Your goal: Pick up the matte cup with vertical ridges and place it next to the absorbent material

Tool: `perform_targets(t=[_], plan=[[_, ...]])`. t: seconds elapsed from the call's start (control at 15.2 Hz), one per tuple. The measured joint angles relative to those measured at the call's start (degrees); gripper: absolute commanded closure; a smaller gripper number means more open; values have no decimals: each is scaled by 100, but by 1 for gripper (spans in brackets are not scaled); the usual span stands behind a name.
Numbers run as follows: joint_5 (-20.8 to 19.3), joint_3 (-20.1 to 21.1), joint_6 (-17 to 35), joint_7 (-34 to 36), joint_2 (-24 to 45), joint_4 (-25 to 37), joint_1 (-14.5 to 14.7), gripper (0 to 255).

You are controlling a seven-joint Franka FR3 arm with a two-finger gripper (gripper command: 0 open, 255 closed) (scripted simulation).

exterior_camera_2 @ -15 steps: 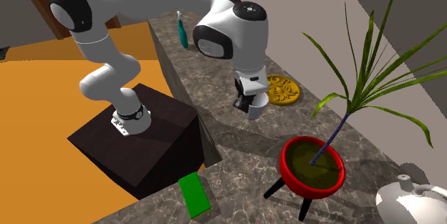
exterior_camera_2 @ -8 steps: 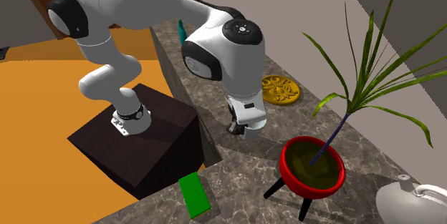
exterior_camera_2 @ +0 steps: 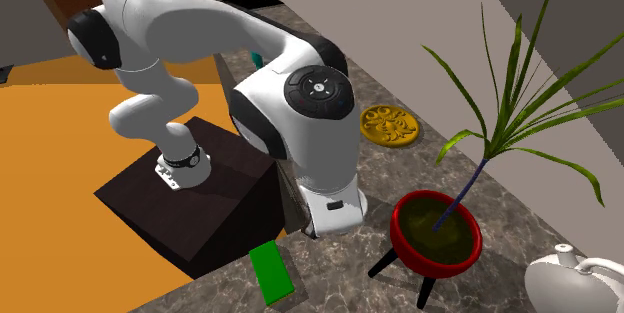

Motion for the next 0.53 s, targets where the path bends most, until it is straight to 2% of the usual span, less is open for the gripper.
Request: perform_targets(t=[0.53], plan=[[15,-17,508,-117,124,-398,-26,255]])
